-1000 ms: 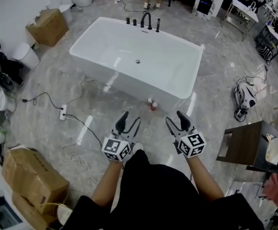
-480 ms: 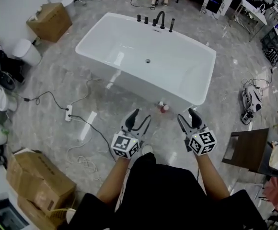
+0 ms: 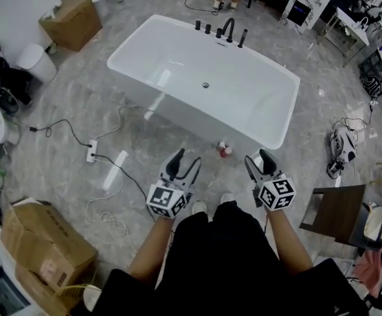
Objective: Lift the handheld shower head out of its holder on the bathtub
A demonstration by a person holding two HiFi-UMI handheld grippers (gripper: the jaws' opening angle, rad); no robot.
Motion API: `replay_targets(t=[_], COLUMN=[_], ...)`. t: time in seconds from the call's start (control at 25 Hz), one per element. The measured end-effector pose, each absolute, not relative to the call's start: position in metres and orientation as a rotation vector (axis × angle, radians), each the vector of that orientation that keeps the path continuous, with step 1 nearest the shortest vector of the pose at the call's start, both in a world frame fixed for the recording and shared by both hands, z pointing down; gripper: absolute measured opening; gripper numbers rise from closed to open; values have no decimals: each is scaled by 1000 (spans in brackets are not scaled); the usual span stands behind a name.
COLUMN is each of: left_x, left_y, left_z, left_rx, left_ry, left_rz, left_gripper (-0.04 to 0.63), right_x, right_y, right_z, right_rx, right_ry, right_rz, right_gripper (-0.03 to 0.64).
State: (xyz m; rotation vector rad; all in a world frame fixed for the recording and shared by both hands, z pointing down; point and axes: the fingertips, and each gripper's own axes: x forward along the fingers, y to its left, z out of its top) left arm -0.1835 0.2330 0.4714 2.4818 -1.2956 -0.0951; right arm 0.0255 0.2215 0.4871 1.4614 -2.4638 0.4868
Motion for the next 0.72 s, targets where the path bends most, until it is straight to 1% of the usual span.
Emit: replay_targets(t=[0.4,0.72], left_x=[-215,-219], left_y=[220,179], left_z=[463,475], left_rx=[2447,2411], left_ry=[-1413,-1452], left_rz=[-119,-97], left_gripper=[219,219], right_x=[12,3], right_y=[184,144], right_z=[482,500], right_rx=[1432,1408], right_ry=[-2502,-2547], right_rz=[442,470], right_gripper=[215,221])
